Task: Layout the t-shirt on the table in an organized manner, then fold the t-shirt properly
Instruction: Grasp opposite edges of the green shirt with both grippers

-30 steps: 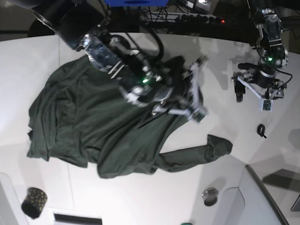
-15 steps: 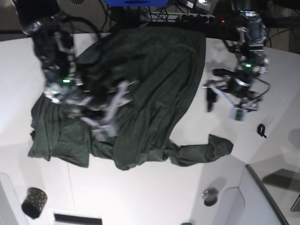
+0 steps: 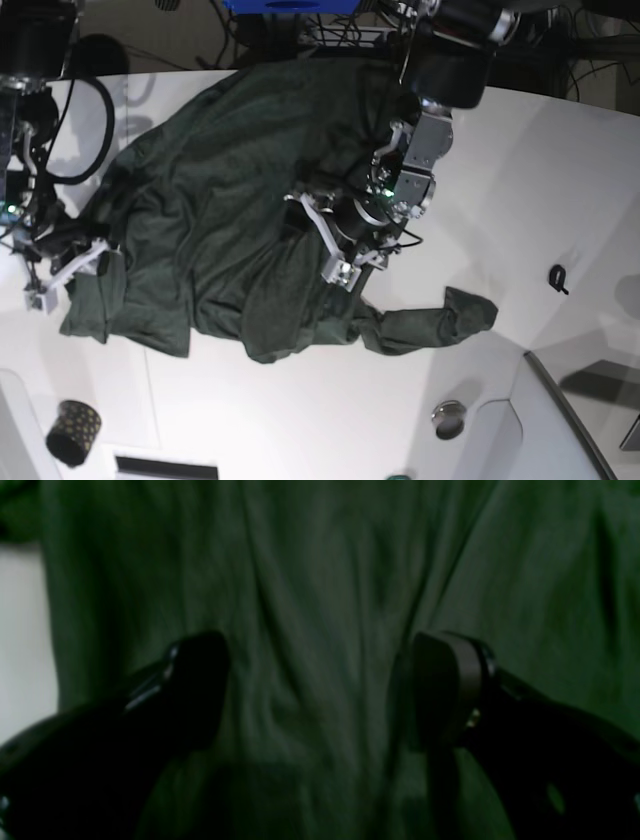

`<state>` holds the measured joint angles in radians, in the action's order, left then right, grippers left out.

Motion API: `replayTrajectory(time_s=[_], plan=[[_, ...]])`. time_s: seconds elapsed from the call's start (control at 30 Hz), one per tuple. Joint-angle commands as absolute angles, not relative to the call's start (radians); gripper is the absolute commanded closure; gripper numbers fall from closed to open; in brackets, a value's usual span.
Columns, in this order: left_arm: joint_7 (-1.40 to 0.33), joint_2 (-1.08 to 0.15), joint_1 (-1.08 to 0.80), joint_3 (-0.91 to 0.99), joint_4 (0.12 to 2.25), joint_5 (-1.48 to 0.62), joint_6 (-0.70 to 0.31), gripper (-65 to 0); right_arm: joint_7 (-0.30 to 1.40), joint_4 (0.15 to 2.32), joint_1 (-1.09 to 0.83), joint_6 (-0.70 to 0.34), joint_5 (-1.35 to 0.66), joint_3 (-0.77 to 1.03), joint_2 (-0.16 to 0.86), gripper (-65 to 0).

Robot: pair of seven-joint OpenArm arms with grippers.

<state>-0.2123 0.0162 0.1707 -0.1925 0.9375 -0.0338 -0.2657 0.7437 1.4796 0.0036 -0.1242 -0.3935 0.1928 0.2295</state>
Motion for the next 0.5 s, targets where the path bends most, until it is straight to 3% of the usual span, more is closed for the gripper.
replayTrajectory(time_s=[0.0, 0.2, 0.33, 0.47], plan=[[-0.209, 0.015, 0.213, -0.191, 0.894, -0.031, -0.228, -54.8, 0.727, 1.477, 0.038, -0.128, -0.398, 0.194, 0.237, -31.4], [-0.114, -0.064, 0.32, -0.189, 0.639, -0.031, -0.154, -54.8, 0.727, 1.369, 0.166, -0.128, -0.251, 0.193, 0.225, -31.4], [-0.111, -0.116, 0.315, -0.185, 0.687, -0.035, -0.151, -54.8, 0.713, 1.253, 0.254, -0.128, -0.077, 0.127, 0.179, -31.4], [-0.113, -0.157, 0.305, -0.183, 0.723, -0.042, -0.151, -54.8, 0.644, 1.156, 0.317, -0.128, -0.028, 0.054, 0.153, -31.4]])
